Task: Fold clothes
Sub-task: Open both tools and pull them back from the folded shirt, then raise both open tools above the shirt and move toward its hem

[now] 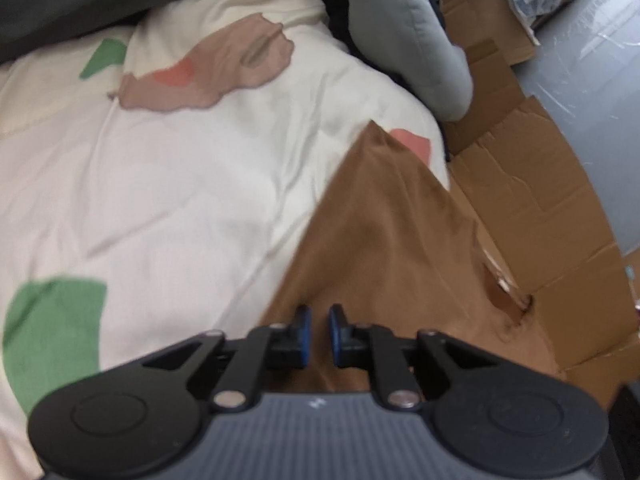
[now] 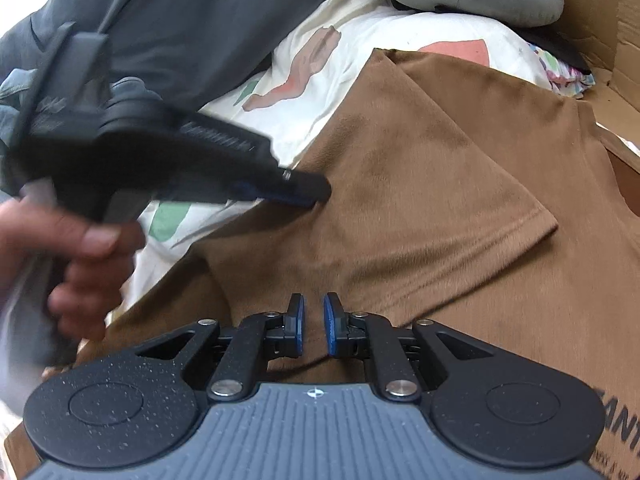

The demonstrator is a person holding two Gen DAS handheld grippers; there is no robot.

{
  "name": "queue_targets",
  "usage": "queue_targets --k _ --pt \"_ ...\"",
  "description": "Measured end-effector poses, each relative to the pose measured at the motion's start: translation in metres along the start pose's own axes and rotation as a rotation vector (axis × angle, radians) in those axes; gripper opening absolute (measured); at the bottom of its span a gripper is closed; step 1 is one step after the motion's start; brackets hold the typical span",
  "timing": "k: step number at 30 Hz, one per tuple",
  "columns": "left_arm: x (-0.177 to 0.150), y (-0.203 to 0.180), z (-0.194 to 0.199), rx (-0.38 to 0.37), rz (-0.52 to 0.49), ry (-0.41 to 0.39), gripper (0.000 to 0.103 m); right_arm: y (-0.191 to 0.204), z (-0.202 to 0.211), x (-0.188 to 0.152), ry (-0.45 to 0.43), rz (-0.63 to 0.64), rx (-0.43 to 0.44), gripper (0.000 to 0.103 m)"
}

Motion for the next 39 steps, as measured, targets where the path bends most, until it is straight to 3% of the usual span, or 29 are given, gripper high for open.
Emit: queue_targets --k 6,8,9,15,18,23,26,30,39 --pt "-0.003 -0.002 0.011 0.05 -0.03 -0.035 0.003 -0.001 0.018 -0.015 -0.031 -0.058 -0.003 0.014" --pt "-0.007 -0.005 0.022 0.054 -0.03 -0.052 0.009 0.0 0.029 -0.019 -0.053 -0.076 0.012 0.027" --pt "-0.01 -0.006 0.028 0.057 -0.032 -0.058 0.011 0.001 0.035 -0.021 -0.069 -0.081 0.02 0.038" --pt "-0.03 -0.017 0.067 0.08 -0.043 -0.045 0.028 0.008 0.073 -0.031 -0.08 -0.099 -0.011 0.045" --pt "-0.038 -0.024 0.086 0.095 -0.064 -0.043 0.036 0.008 0.098 -0.034 -0.1 -0.141 -0.025 0.059" --pt "-0.041 -0.043 0.113 0.102 -0.129 -0.001 0.041 0.008 0.14 -0.036 -0.098 -0.135 -0.092 0.059" --pt "-0.04 -0.058 0.136 0.102 -0.131 0.023 0.049 0.01 0.181 -0.037 -0.112 -0.161 -0.134 0.06" --pt "-0.038 -0.088 0.165 0.082 -0.211 0.069 0.054 0.011 0.237 -0.043 -0.143 -0.188 -0.187 0.065" --pt "-0.025 -0.132 0.232 0.067 -0.248 0.082 0.06 0.008 0.34 -0.059 -0.173 -0.3 -0.295 0.069"
Point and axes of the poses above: each gripper's, at about its wrist camera, not at the fingertips, and z roughly against the way its jaws point, y to its left, x to its top, the point moved 5 cm from there along -z, roughly the way its jaws point, and after that the axes turned 10 degrees about -z, right-handed, at the moved point
